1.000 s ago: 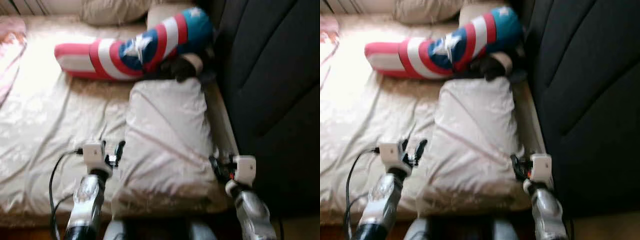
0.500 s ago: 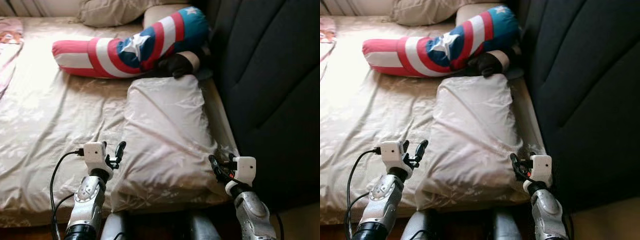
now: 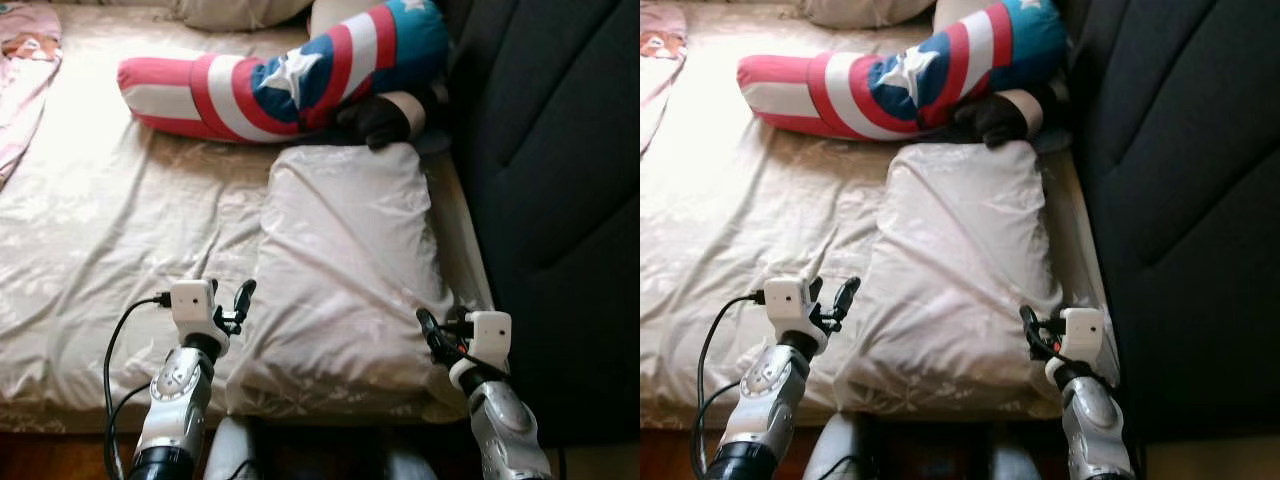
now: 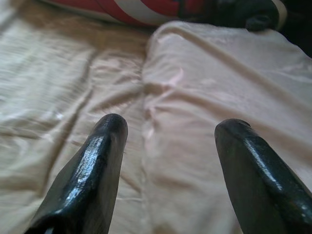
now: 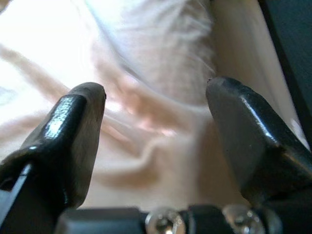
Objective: Clean up the room
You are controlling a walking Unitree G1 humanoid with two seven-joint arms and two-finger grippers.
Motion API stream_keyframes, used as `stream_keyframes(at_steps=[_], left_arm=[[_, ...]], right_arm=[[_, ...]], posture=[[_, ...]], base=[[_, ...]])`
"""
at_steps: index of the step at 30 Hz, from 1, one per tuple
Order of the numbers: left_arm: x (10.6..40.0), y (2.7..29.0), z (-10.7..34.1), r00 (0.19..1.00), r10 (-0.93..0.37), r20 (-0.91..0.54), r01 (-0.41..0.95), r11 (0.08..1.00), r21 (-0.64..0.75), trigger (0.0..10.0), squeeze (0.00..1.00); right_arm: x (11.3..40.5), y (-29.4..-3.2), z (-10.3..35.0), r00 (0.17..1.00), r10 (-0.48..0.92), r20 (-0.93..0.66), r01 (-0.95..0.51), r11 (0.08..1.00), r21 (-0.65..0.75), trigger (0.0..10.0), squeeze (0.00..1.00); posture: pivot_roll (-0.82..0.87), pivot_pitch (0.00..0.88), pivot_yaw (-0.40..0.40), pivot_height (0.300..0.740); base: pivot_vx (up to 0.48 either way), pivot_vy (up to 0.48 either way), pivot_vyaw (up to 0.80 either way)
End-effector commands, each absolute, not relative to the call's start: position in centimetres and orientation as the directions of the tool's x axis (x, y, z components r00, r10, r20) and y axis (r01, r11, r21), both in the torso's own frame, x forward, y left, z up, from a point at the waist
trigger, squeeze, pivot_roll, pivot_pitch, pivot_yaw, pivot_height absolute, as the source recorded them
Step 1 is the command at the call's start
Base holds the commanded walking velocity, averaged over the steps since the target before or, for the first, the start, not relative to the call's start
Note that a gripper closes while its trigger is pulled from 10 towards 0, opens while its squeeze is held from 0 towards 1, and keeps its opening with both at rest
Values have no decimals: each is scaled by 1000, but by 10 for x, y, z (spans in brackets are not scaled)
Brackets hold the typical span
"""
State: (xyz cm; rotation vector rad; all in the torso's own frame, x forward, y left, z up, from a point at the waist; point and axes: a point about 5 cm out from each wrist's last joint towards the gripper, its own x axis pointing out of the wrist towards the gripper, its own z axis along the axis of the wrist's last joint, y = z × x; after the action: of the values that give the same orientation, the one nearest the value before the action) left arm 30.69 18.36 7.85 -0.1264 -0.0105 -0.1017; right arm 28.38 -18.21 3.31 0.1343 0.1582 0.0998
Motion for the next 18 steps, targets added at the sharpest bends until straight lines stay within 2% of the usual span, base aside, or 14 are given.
stream_keyframes(at_steps=[1,10,13,18], left_arm=[[304,182,76,994,-112,4,112,985,-129,10000,0],[305,182,79,991,-133,17,134,983,-129,10000,0],[306,181,83,987,-156,34,159,978,-136,10000,0],[310,182,90,984,-170,46,175,977,-125,10000,0]], right_arm=[[280,-187,28,980,91,-178,-65,987,148,10000,0],[292,-194,36,986,32,-164,-11,992,128,10000,0],[299,-203,37,979,-40,-199,64,991,115,10000,0],[310,-214,40,968,-86,-237,119,984,129,10000,0]], posture=[[-89,238,-35,652],[-86,246,-29,652],[-85,251,-26,652],[-79,263,-20,652]], base=[[368,0,0],[369,0,0],[0,0,0],[0,0,0]])
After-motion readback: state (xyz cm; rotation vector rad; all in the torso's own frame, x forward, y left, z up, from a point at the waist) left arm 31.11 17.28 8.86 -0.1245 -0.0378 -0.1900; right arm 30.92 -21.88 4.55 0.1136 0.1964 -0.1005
